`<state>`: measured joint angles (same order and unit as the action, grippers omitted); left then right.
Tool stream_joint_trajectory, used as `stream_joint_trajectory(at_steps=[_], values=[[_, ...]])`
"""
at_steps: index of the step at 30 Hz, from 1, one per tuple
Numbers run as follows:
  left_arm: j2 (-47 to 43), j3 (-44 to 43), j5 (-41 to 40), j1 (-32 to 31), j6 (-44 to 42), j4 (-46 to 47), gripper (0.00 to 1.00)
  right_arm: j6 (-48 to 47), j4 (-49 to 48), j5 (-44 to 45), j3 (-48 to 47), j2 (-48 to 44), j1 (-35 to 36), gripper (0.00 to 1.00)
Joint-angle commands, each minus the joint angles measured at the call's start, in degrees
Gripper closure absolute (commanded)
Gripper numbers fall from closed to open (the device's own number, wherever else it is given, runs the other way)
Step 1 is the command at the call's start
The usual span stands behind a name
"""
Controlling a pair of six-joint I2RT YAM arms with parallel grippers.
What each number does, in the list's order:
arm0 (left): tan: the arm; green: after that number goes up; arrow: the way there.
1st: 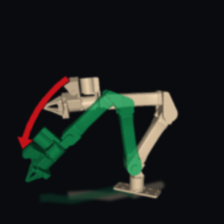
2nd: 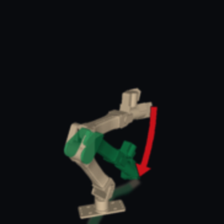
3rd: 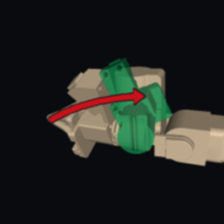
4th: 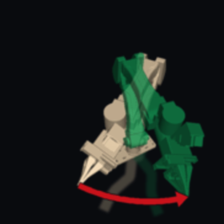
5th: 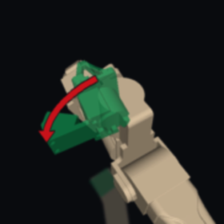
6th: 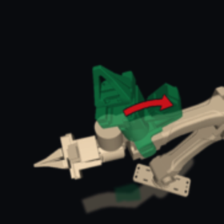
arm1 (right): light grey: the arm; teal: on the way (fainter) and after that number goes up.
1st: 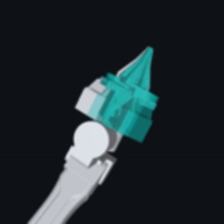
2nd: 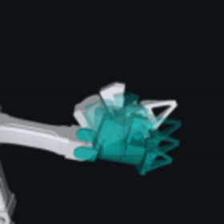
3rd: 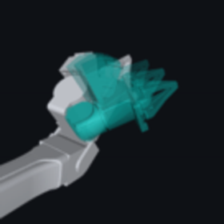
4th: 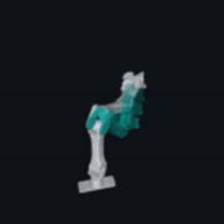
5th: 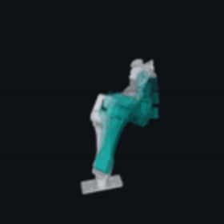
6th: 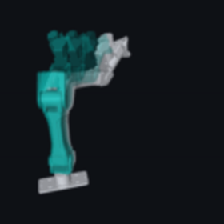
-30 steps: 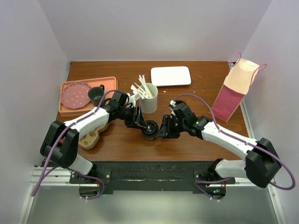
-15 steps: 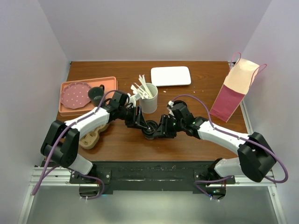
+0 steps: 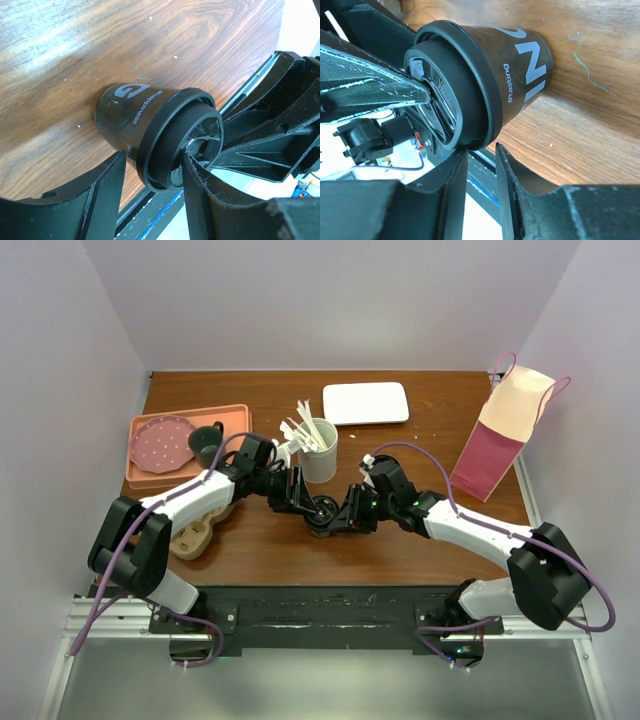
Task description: Pack the takeout coffee
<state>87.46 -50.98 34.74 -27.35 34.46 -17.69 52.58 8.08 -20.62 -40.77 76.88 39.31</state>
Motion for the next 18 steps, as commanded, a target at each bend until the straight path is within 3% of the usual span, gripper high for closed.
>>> stream_joint_trajectory(at_steps=[1, 13, 16, 18], values=[[5.1, 4.6, -13.6, 0.4, -2.8, -7.2, 0.49, -0.4, 3.5, 9.5, 4.6, 2.4, -0.8, 0.72], [6.0, 5.3, -16.1, 1.2, -3.8, -8.2, 0.50, -0.6, 1.1, 14.2, 10.0, 4.3, -0.8, 0.86], [6.2, 4.9, -15.5, 1.2, -4.1, -7.8, 0.50, -1.2, 1.8, 13.0, 8.8, 1.5, -0.7, 0.85], [6.0, 4.4, -15.1, 1.3, -4.7, -7.7, 0.50, -1.8, 3.4, 12.8, 6.3, -1.7, -0.6, 0.77]])
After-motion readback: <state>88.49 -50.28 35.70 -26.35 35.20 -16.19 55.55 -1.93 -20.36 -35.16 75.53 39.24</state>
